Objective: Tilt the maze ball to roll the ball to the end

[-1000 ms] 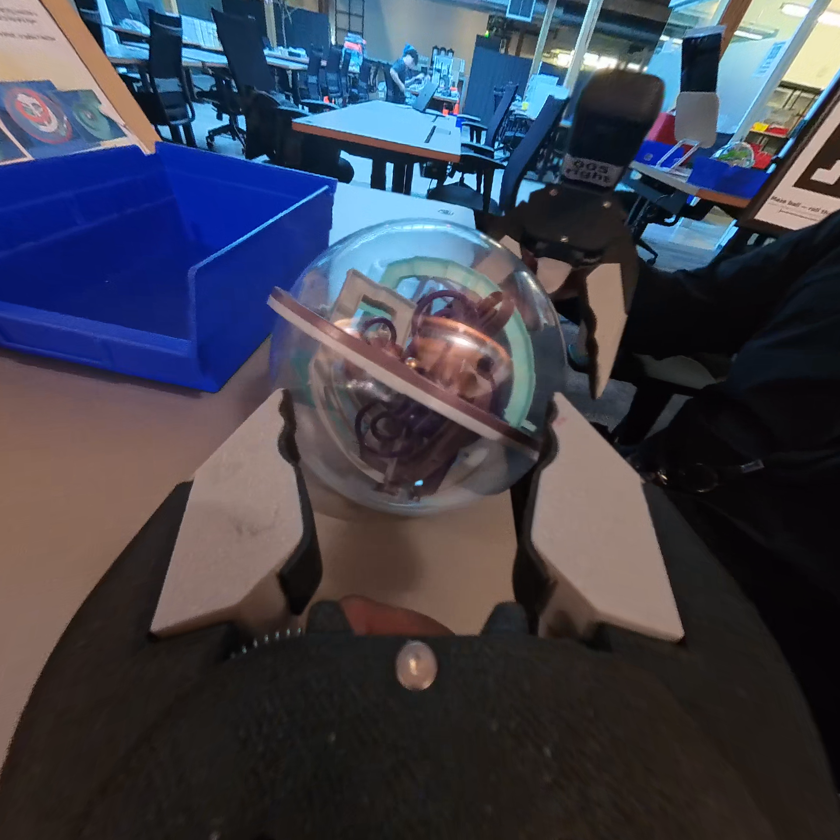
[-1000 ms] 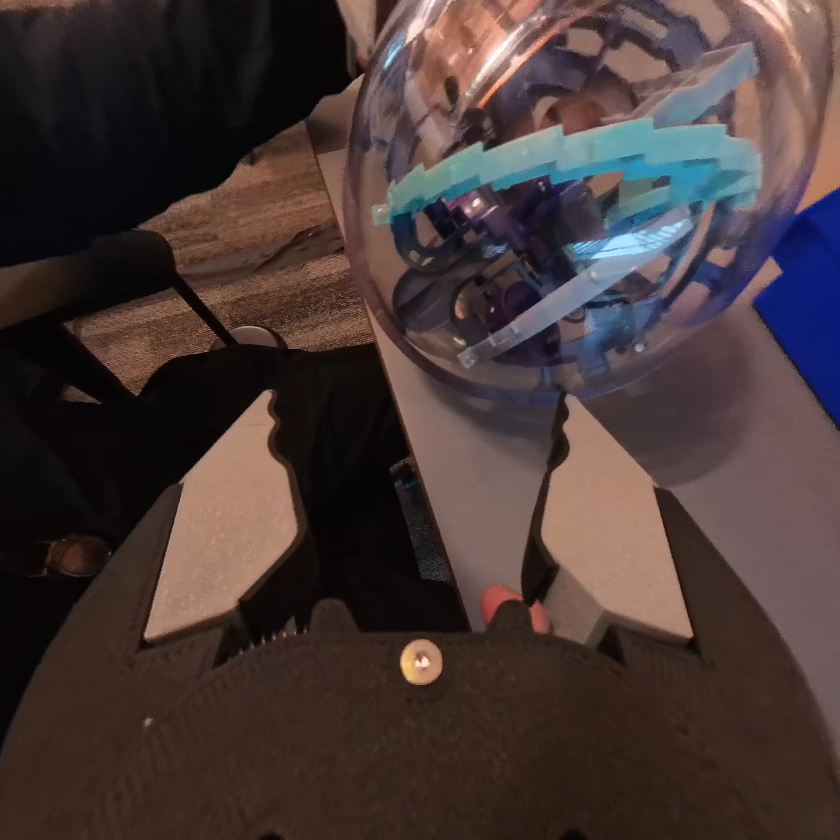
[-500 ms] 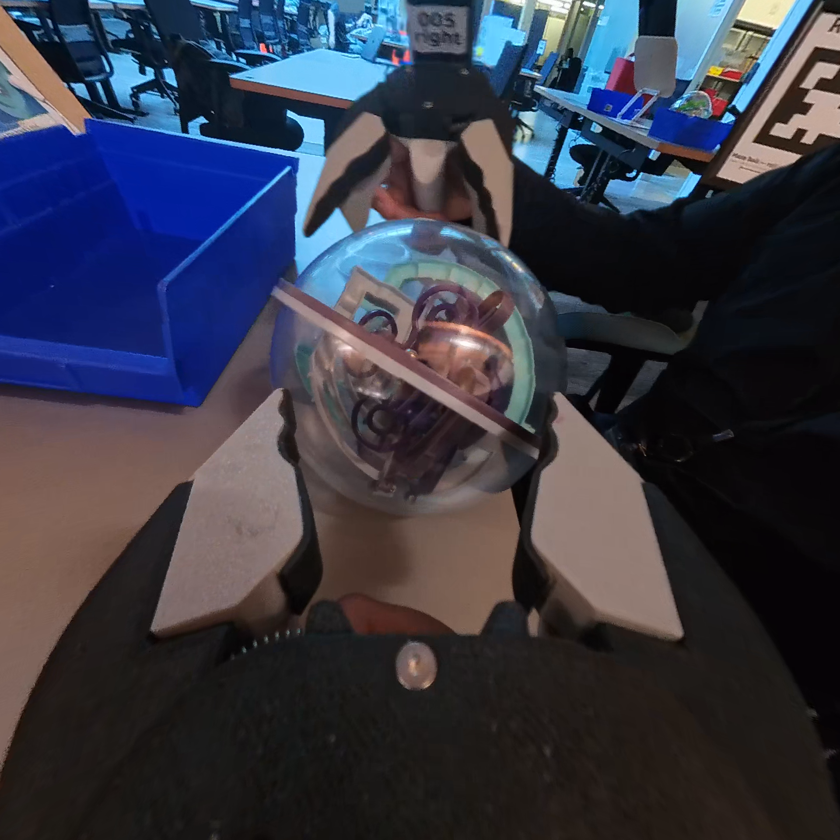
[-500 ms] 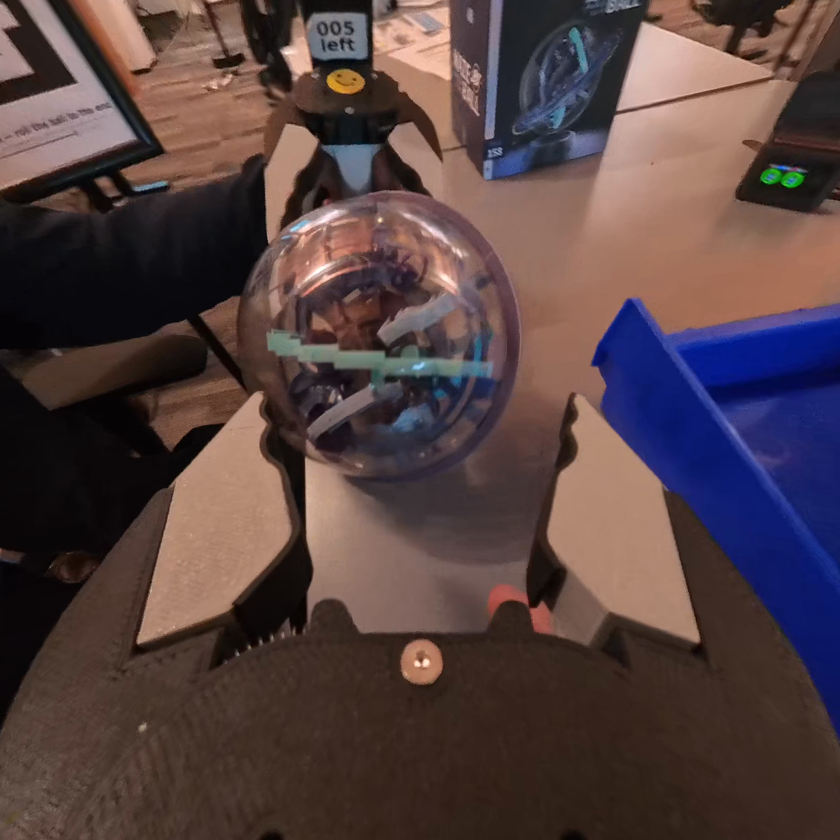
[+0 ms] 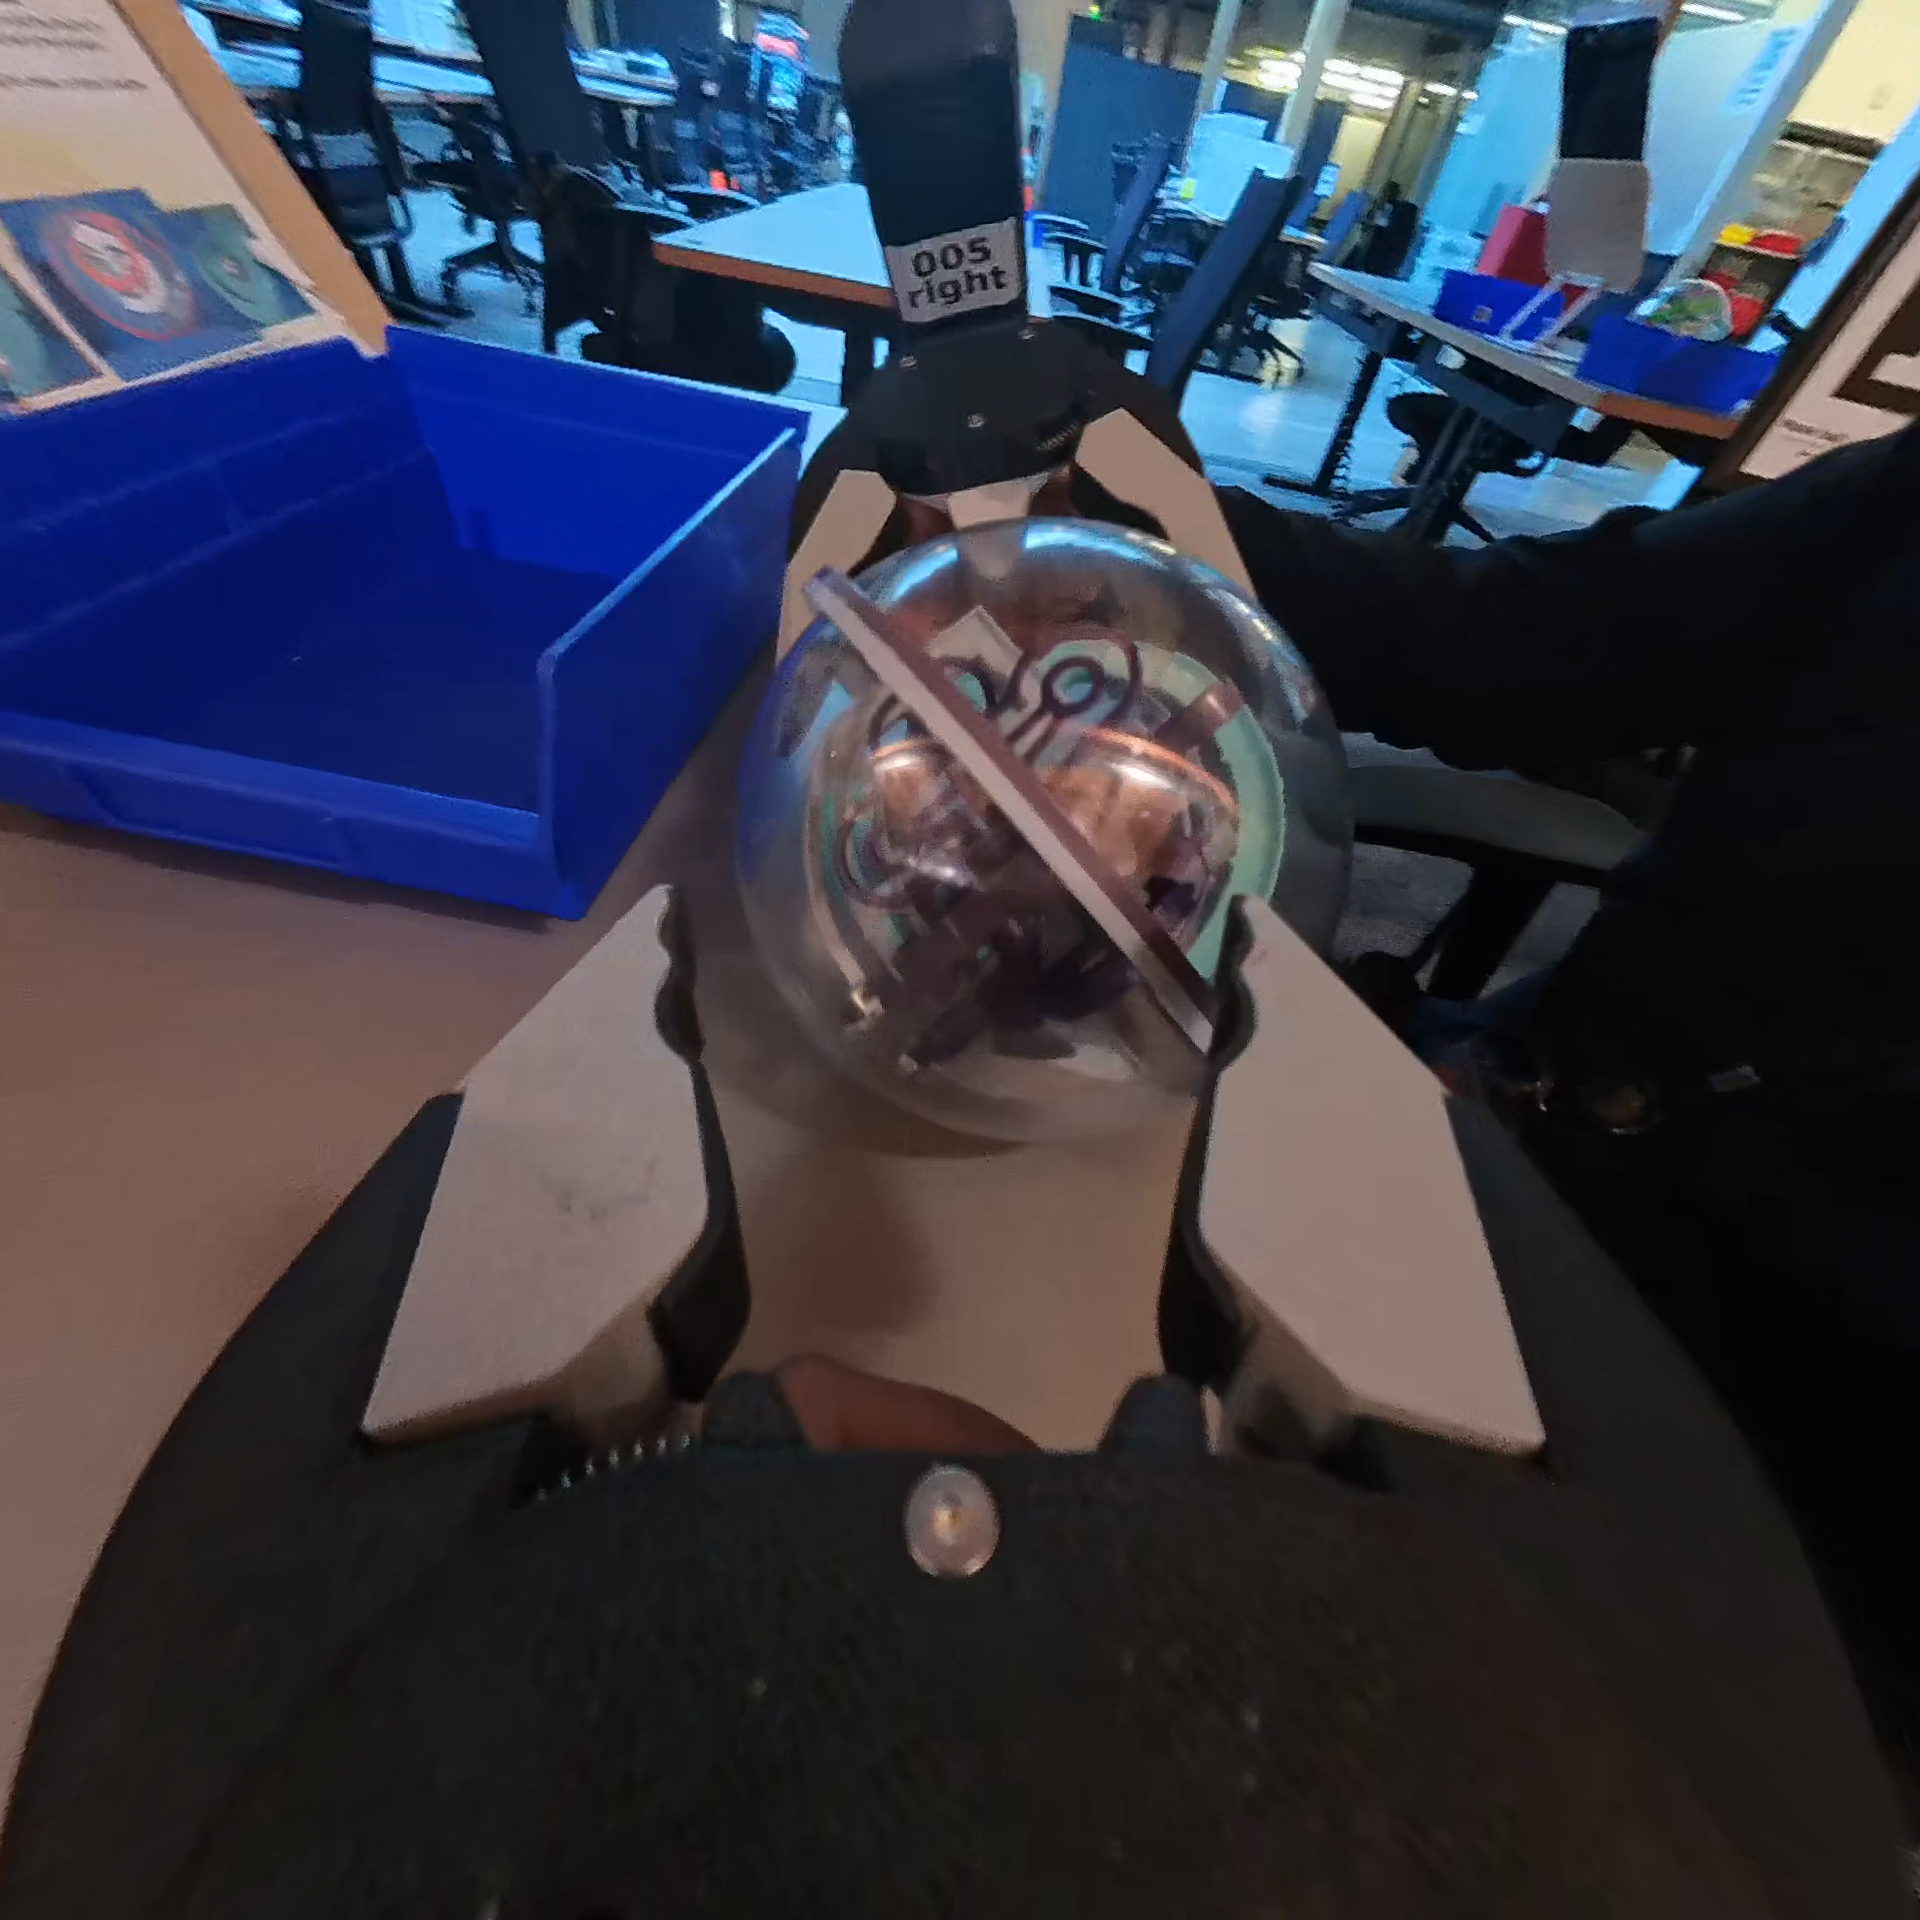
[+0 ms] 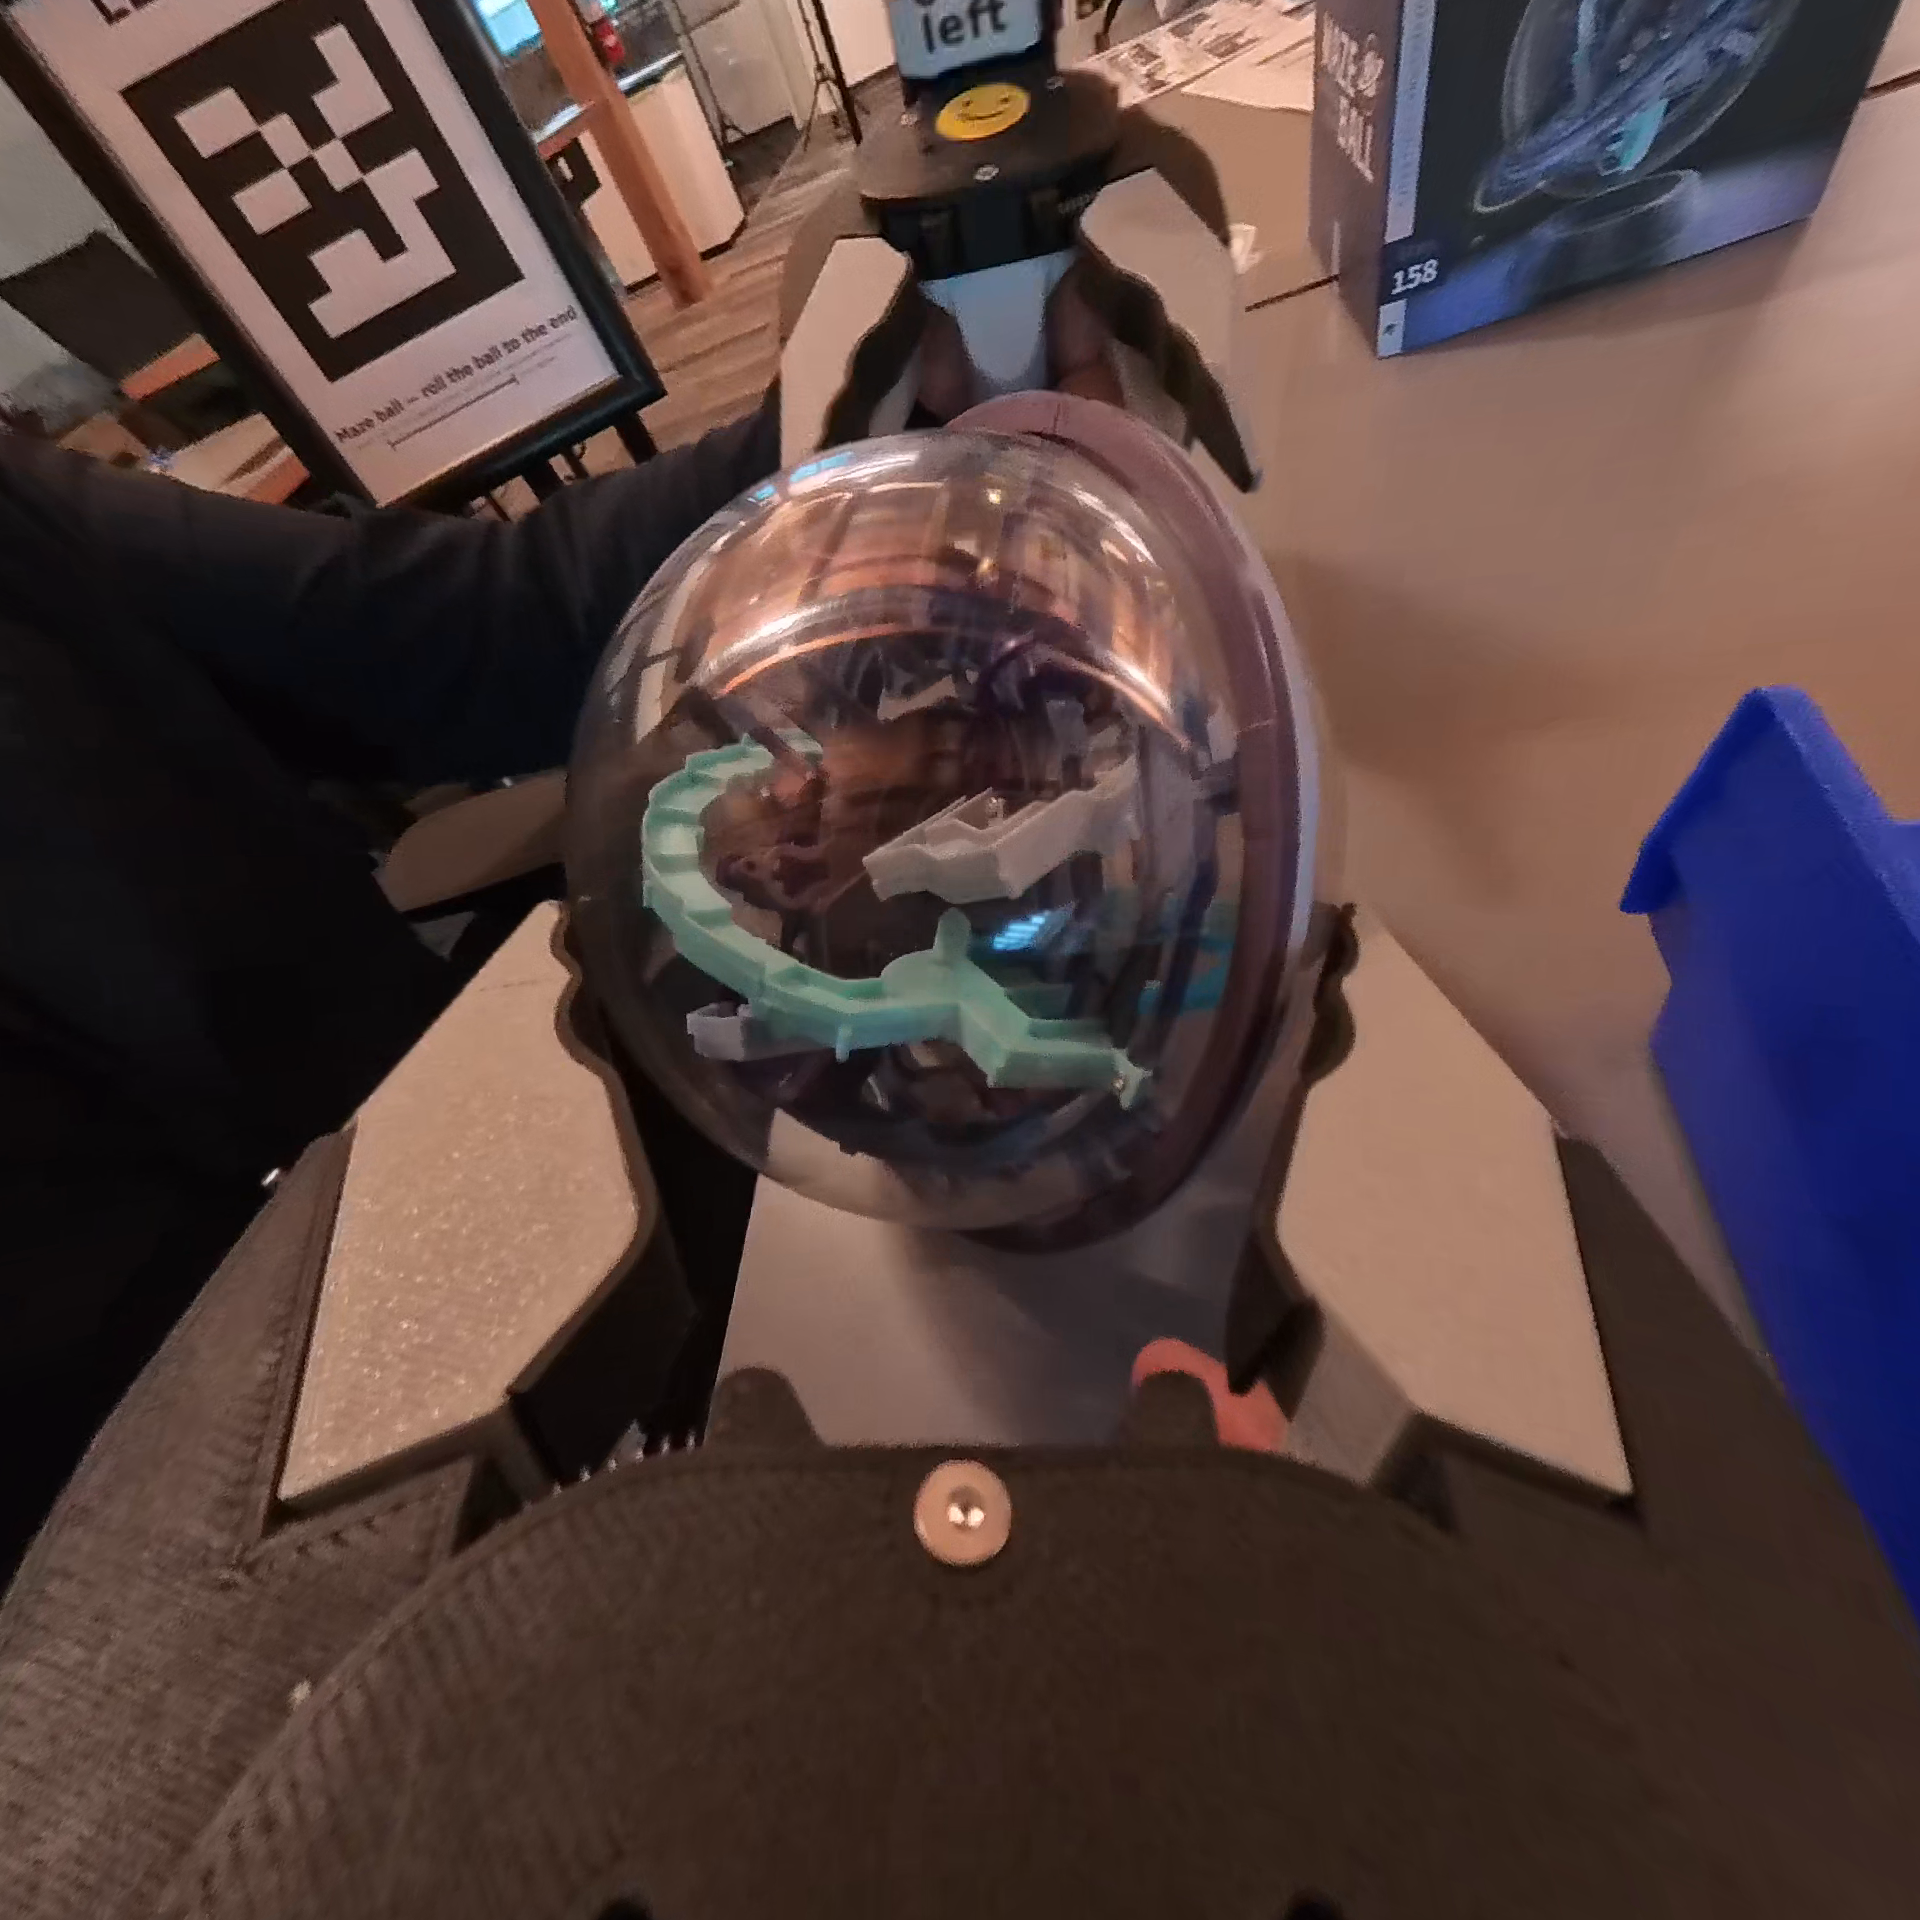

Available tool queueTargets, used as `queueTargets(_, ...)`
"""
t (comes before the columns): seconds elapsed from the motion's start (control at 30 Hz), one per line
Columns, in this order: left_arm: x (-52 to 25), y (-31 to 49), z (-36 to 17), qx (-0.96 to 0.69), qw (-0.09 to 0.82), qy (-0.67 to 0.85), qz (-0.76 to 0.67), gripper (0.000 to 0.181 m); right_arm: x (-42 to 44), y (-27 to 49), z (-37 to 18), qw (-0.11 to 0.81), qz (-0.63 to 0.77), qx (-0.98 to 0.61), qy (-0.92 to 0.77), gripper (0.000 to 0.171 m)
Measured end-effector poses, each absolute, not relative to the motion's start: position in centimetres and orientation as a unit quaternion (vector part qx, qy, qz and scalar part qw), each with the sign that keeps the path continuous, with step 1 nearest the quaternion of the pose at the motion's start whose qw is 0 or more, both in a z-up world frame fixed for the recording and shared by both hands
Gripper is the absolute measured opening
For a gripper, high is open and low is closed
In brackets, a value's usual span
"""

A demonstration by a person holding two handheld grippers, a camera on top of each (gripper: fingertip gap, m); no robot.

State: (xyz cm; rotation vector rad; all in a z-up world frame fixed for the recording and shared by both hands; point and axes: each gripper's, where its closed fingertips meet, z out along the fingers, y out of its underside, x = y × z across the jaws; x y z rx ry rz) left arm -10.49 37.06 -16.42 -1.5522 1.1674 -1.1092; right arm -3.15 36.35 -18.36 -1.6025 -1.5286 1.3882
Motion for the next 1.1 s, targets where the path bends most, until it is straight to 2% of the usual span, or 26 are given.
queueTargets(0.2, -9.9, 35.0, -18.1, -0.654, 0.469, 0.430, -0.411, 0.104, -2.2, 35.9, -18.8, 0.288, 0.504, -0.604, -0.546, 0.134)
queueTargets(0.23, -9.4, 34.9, -18.4, -0.661, 0.472, 0.420, -0.405, 0.110, -2.1, 35.8, -18.9, 0.289, 0.504, -0.606, -0.543, 0.134)
queueTargets(0.5, -7.3, 33.3, -19.9, -0.672, 0.469, 0.417, -0.393, 0.120, -2.0, 35.0, -19.5, 0.301, 0.527, -0.605, -0.516, 0.136)
queueTargets(0.6, -7.4, 33.3, -20.1, -0.673, 0.472, 0.408, -0.398, 0.120, -1.9, 35.0, -19.6, 0.305, 0.534, -0.603, -0.507, 0.136)
queueTargets(0.77, -8.5, 33.5, -20.2, -0.688, 0.480, 0.389, -0.380, 0.105, -1.7, 35.4, -20.1, 0.319, 0.516, -0.612, -0.508, 0.134)
queueTargets(1.1, -7.6, 33.8, -21.2, -0.699, 0.481, 0.412, -0.333, 0.120, -2.2, 35.5, -19.8, 0.342, 0.504, -0.610, -0.507, 0.134)
